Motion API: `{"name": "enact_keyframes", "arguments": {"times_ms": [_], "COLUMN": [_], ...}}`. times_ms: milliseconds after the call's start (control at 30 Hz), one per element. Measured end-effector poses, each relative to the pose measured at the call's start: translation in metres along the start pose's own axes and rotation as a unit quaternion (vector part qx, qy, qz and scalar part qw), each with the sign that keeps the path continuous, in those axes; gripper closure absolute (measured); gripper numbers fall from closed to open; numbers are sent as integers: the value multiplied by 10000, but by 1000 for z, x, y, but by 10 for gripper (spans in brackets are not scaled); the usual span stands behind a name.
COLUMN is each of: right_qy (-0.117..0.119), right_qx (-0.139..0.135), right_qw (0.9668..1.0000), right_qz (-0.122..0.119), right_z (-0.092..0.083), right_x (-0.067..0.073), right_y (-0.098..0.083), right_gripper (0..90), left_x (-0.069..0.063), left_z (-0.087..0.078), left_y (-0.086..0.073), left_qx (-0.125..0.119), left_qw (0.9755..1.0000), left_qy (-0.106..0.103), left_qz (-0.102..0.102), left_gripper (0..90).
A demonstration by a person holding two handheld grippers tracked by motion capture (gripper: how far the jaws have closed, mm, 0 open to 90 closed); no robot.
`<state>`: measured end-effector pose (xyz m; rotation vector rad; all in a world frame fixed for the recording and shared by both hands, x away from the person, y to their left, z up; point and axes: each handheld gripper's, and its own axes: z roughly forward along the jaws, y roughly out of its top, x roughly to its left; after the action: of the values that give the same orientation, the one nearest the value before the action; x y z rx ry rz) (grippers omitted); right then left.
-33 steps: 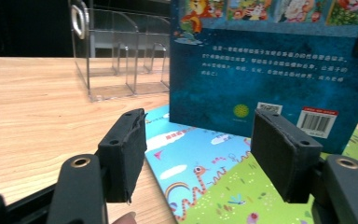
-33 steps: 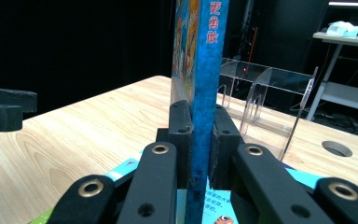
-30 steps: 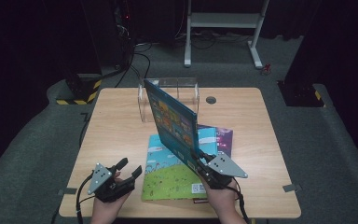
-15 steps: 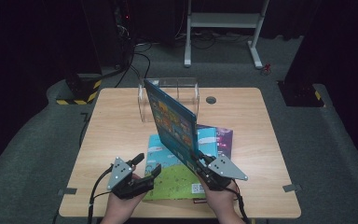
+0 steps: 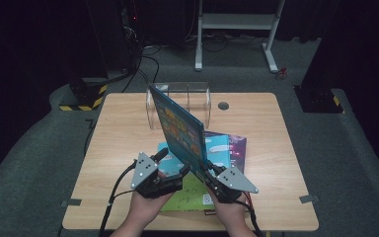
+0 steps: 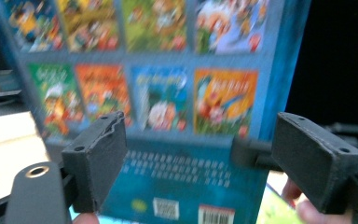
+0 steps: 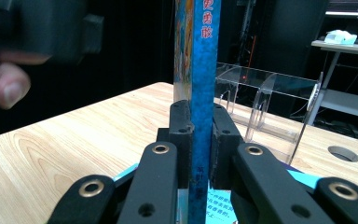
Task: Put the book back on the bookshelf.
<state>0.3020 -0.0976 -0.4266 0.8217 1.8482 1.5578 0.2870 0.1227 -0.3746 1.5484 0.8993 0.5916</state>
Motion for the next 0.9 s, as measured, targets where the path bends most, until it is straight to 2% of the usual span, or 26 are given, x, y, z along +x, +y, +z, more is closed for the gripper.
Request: {"name": "enact_keyframes", "arguments": {"times_ms": [133, 400, 567, 733, 833, 900], "right_qy": [-12, -34, -35, -65, -81, -71], "right_qx": [3, -15, -14, 3, 49, 84], "right_qw": [10000, 10000, 9999, 9998, 9996, 9995], "right_qz": [2, -25, -120, -172, -270, -302], "right_z": [0, 1, 1, 1, 1, 2], "right_x": [2, 5, 9, 13, 16, 20], "right_y": [0, -1, -1, -2, -1, -1], "right_gripper": [828, 828, 827, 826, 825, 819], "left_x": [-10, -23, -27, -27, -27, -27], "left_z": [8, 23, 30, 32, 32, 31], "left_y": [10, 19, 21, 22, 22, 22], "left_qx": [-109, -96, -76, -137, -128, -117], "left_qw": [9999, 9997, 9995, 9989, 9982, 9981], "left_qy": [-40, 41, 223, 433, 570, 590], "left_qz": [96, 207, 201, 99, 126, 131], "left_gripper": [167, 156, 151, 145, 143, 140]}}
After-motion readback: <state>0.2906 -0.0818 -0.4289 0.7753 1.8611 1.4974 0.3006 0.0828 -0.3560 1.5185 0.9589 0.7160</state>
